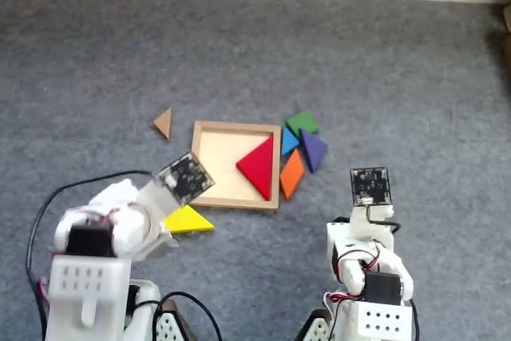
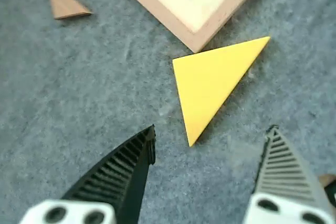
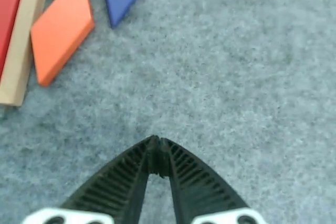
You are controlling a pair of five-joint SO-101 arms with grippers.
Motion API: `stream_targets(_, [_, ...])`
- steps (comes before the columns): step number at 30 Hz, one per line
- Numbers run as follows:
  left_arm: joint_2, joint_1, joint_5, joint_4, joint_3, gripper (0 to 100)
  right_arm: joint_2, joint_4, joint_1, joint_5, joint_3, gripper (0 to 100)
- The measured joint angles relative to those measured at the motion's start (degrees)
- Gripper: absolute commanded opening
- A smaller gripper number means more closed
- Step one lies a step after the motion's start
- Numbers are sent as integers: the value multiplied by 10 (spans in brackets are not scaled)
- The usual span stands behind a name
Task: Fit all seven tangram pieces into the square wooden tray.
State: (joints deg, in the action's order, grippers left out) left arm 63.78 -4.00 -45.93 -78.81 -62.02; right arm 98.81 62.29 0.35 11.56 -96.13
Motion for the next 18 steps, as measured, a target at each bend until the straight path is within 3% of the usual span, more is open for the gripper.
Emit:
stream_targets(9, [-233, -1, -84, 149, 18, 316, 0, 0, 0, 0, 0, 16])
stream_targets(18, [-358, 14, -91, 244, 18, 316, 0, 0, 0, 0, 0, 16])
